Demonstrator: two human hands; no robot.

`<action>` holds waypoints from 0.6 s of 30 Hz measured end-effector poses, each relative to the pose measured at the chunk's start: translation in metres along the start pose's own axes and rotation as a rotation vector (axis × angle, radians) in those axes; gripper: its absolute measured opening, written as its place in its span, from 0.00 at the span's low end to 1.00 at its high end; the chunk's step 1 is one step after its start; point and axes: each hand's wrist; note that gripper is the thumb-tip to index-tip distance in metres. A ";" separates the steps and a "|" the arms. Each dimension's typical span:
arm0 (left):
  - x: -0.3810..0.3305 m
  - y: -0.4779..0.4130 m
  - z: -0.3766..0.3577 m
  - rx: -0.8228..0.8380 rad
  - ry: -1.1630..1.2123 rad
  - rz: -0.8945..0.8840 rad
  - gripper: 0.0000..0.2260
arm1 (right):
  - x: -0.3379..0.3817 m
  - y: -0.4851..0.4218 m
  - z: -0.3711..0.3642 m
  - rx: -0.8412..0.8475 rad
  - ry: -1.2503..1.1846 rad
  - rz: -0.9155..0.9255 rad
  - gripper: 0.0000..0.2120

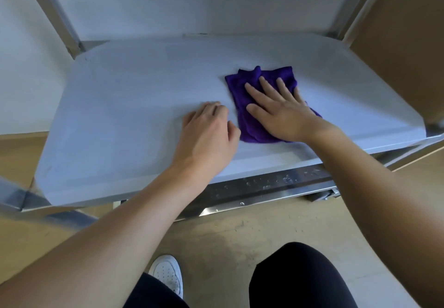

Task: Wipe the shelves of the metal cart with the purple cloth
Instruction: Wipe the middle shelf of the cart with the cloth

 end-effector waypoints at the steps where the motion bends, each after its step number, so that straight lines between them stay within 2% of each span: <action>1: -0.001 0.000 0.000 -0.014 0.002 -0.005 0.14 | 0.006 0.005 0.000 0.000 -0.005 0.003 0.27; 6: -0.003 -0.002 0.002 -0.045 -0.017 -0.028 0.16 | 0.019 0.021 0.007 0.006 -0.079 0.047 0.25; 9: -0.008 -0.008 0.004 -0.047 -0.082 -0.010 0.16 | 0.002 0.024 0.019 -0.181 -0.257 0.106 0.18; 12: -0.015 -0.020 0.006 -0.003 -0.133 0.048 0.16 | -0.022 0.024 0.019 -0.392 -0.226 -0.030 0.15; 13: -0.017 -0.023 0.007 0.007 -0.146 0.064 0.16 | -0.029 0.024 0.015 -0.401 -0.194 -0.107 0.15; 15: -0.020 -0.029 0.006 0.020 -0.177 0.086 0.17 | -0.036 0.022 0.005 -0.313 -0.105 -0.245 0.16; 18: -0.025 -0.032 0.001 0.039 -0.175 0.082 0.14 | -0.034 0.018 -0.005 -0.214 -0.013 -0.315 0.18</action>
Point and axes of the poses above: each hand's wrist, its own y-axis away from the middle knuckle, its own z-axis out of the back of the hand, x = y × z, and after that the axes turned 15 degrees about y, right-handed
